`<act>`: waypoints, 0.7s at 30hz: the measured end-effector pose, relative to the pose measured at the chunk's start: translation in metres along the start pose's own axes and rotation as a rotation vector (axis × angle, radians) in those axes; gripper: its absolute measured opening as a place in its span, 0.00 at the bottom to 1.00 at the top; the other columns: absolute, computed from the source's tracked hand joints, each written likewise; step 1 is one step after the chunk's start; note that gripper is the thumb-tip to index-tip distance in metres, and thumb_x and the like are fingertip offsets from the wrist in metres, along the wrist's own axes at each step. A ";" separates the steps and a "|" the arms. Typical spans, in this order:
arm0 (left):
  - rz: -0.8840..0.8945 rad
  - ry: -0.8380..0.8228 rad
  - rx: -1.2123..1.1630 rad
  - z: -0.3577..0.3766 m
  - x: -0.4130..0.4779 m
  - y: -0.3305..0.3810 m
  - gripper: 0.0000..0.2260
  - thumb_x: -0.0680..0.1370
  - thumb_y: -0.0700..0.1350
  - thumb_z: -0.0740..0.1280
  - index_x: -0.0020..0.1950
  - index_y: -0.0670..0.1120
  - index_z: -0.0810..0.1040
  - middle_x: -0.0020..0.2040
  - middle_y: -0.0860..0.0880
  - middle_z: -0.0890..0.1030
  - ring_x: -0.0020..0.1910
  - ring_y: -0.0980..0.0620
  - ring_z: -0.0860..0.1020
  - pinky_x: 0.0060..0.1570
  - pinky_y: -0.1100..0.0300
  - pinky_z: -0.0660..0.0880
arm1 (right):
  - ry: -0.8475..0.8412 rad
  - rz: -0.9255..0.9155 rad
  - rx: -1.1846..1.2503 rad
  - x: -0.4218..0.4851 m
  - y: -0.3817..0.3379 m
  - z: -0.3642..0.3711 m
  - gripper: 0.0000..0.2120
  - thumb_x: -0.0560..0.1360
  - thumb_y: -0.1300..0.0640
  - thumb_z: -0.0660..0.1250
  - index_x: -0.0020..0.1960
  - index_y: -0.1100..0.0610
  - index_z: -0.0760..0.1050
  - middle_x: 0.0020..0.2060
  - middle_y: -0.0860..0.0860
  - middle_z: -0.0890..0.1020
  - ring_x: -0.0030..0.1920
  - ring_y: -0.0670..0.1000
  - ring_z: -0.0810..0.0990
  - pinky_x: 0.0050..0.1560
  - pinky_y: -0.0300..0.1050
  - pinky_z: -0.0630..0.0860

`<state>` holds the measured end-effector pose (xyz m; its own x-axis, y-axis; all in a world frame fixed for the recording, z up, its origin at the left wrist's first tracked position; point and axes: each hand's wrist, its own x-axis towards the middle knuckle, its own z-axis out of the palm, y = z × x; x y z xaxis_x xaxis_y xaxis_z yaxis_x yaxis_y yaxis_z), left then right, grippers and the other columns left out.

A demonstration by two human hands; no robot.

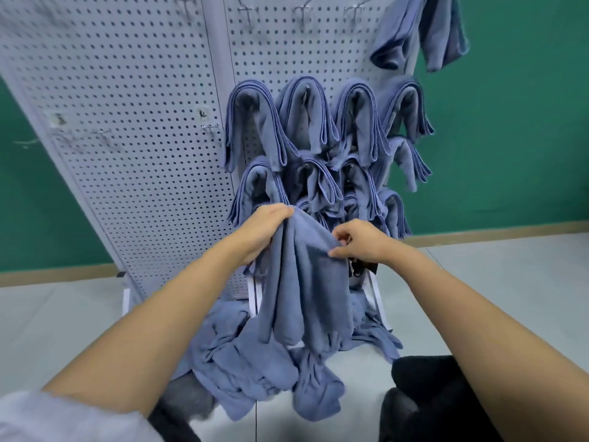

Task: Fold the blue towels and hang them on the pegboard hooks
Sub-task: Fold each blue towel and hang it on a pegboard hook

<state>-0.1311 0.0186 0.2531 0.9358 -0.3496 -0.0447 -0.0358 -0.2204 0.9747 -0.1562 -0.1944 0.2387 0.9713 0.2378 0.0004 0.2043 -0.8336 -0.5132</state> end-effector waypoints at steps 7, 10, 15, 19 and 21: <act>-0.096 -0.152 0.141 -0.008 -0.033 -0.012 0.10 0.74 0.55 0.71 0.37 0.50 0.81 0.36 0.55 0.80 0.36 0.57 0.77 0.41 0.65 0.71 | 0.313 -0.060 0.072 0.000 -0.034 0.005 0.04 0.72 0.63 0.68 0.43 0.56 0.80 0.26 0.45 0.70 0.30 0.46 0.69 0.35 0.41 0.66; -0.223 -0.239 0.258 -0.007 -0.033 -0.013 0.18 0.70 0.58 0.74 0.31 0.50 0.70 0.31 0.53 0.73 0.31 0.56 0.71 0.37 0.64 0.65 | 0.326 -0.073 0.193 0.011 -0.050 0.013 0.06 0.73 0.66 0.66 0.42 0.57 0.79 0.23 0.44 0.73 0.26 0.43 0.74 0.33 0.36 0.74; -0.332 -0.265 0.012 -0.005 -0.030 -0.023 0.20 0.70 0.48 0.76 0.57 0.41 0.79 0.52 0.43 0.84 0.52 0.46 0.82 0.61 0.52 0.75 | 0.384 -0.157 0.339 0.025 -0.071 0.023 0.06 0.74 0.66 0.66 0.45 0.59 0.81 0.37 0.53 0.82 0.41 0.52 0.80 0.47 0.44 0.79; -0.427 -0.282 -0.168 0.001 -0.026 -0.030 0.22 0.68 0.46 0.76 0.58 0.38 0.78 0.55 0.40 0.82 0.54 0.45 0.80 0.62 0.51 0.74 | 0.369 -0.213 0.506 0.031 -0.087 0.030 0.07 0.75 0.66 0.67 0.44 0.56 0.80 0.38 0.49 0.81 0.39 0.46 0.77 0.43 0.39 0.76; -0.455 -0.232 -0.153 0.002 -0.026 -0.029 0.18 0.72 0.45 0.74 0.58 0.38 0.78 0.54 0.40 0.82 0.52 0.44 0.80 0.61 0.51 0.75 | 0.350 -0.236 0.534 0.032 -0.092 0.032 0.09 0.75 0.68 0.66 0.48 0.57 0.81 0.40 0.49 0.81 0.40 0.45 0.78 0.45 0.37 0.76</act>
<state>-0.1556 0.0321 0.2255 0.7421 -0.4451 -0.5011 0.4237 -0.2677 0.8653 -0.1481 -0.0936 0.2582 0.9087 0.1327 0.3958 0.4147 -0.3974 -0.8186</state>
